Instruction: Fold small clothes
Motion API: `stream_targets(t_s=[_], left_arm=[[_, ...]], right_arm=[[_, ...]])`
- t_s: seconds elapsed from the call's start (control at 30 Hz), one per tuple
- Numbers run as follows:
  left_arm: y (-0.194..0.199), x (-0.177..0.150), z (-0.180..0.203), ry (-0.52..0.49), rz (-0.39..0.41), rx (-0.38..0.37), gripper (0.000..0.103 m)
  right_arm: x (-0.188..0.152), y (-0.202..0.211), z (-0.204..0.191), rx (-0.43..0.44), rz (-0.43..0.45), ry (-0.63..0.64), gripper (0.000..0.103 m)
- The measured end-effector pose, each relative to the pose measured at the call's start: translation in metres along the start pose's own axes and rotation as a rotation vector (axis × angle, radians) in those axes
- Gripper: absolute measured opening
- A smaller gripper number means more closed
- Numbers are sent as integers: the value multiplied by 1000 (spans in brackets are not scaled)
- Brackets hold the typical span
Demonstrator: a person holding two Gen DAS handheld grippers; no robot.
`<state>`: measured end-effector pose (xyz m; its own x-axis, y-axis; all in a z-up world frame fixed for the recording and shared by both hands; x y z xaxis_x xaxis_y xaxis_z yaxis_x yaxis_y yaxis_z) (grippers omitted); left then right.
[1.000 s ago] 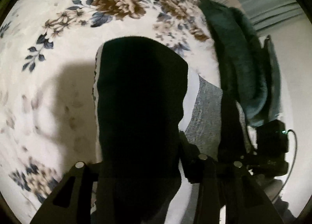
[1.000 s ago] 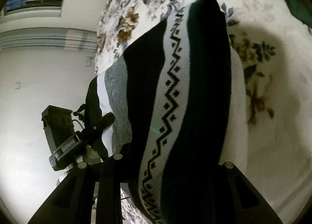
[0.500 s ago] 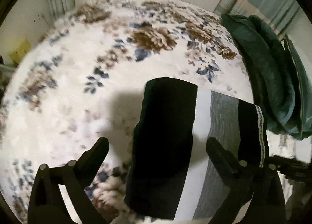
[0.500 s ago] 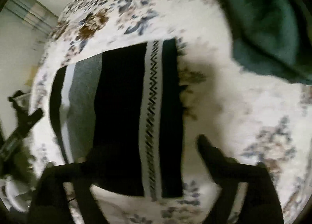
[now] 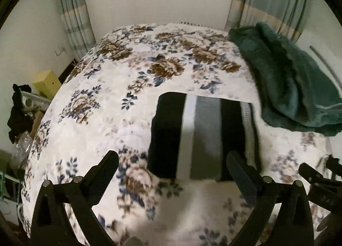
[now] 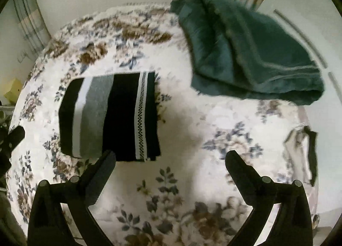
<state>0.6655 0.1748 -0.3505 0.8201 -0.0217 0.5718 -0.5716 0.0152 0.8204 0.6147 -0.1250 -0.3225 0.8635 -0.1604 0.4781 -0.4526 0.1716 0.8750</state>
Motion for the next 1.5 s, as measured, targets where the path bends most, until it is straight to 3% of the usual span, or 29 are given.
stream_targets(t_s=[0.53, 0.73, 1.17, 1.5], left_arm=[[249, -34, 35, -21, 146, 12, 103], [316, -41, 41, -6, 214, 10, 103], [397, -59, 57, 5, 305, 14, 103], [421, -69, 63, 22, 331, 33, 103]], right_arm=[[-55, 310, 68, 9, 285, -19, 103], [-81, 391, 85, 55, 342, -24, 103], [-113, 502, 123, 95, 461, -7, 103], [-121, 523, 136, 126, 473, 16, 103]])
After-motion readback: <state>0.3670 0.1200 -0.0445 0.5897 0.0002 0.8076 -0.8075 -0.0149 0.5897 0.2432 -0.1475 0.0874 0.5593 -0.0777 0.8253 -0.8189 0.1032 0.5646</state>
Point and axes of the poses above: each gripper's, at about its wrist camera, not at the fingertips, and y roughly against the way its jaws point, z to its right, x to its top, the point moved 9 cm from there along -y, roughly the way its jaws point, and after that the axes turned 5 degrees about -y, right-handed, at the moved point
